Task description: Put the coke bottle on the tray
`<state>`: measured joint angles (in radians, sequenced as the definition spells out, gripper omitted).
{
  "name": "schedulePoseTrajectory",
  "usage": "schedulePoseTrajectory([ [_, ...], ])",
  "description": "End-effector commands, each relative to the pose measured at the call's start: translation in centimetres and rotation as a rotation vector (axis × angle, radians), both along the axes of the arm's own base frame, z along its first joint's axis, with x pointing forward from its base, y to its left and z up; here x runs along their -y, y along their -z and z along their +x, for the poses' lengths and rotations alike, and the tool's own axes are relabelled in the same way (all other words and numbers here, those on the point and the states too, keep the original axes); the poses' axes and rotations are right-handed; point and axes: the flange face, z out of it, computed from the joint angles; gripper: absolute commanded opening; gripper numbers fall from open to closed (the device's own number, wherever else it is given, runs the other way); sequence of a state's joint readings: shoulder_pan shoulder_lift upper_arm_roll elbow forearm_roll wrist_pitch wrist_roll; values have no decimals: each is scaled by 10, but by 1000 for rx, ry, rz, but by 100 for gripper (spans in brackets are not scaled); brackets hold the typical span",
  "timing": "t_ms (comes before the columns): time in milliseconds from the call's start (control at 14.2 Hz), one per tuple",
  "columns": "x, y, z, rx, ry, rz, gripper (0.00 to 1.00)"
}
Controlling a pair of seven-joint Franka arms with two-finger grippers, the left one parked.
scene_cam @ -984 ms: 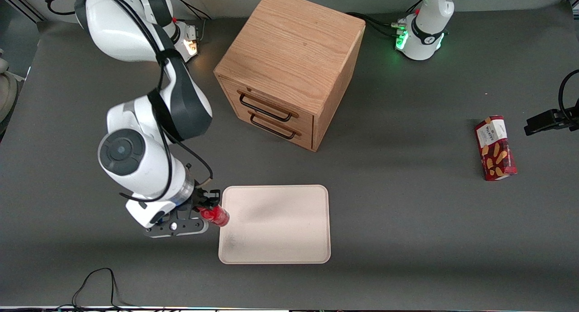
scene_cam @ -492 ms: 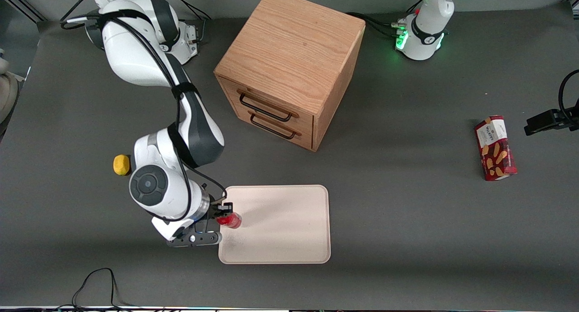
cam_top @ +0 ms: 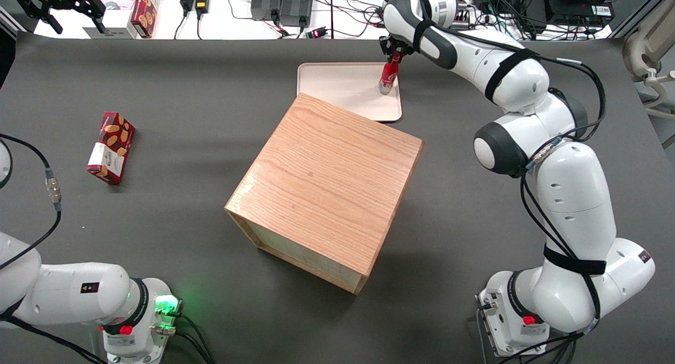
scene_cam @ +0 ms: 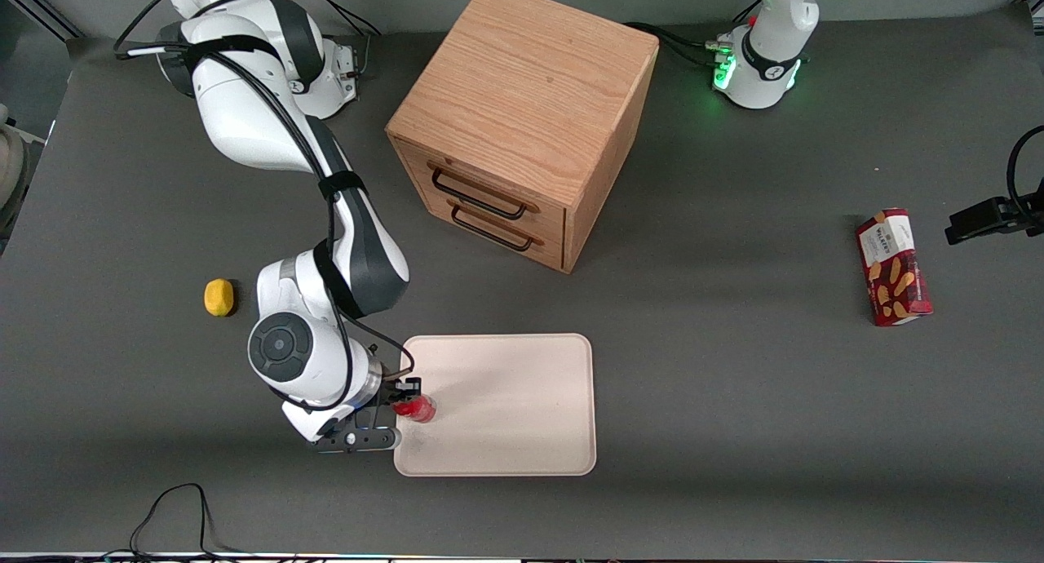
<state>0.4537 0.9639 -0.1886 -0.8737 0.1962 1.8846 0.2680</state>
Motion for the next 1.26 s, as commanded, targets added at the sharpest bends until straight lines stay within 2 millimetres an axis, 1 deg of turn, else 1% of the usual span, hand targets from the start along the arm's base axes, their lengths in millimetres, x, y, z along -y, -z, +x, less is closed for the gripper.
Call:
schedulePoseTrajectory([
  [0, 0, 3, 2, 10, -17, 19, 0],
  [141, 1, 5, 2, 7, -1, 18, 0],
  [211, 1, 5, 2, 6, 2, 19, 64],
  [281, 2, 2, 2, 10, 5, 19, 99],
  [422, 1, -12, 1, 14, 12, 24, 100],
  [492, 1, -27, 0, 26, 26, 33, 100],
  [632, 1, -47, -10, -17, 43, 23, 100],
  [703, 3, -63, -15, -32, 63, 21, 100],
  [843, 9, -102, -29, -68, 89, 20, 100],
  [984, 15, -147, -49, -106, 126, 19, 100],
  [1195, 37, -210, -91, -140, 213, 44, 100],
])
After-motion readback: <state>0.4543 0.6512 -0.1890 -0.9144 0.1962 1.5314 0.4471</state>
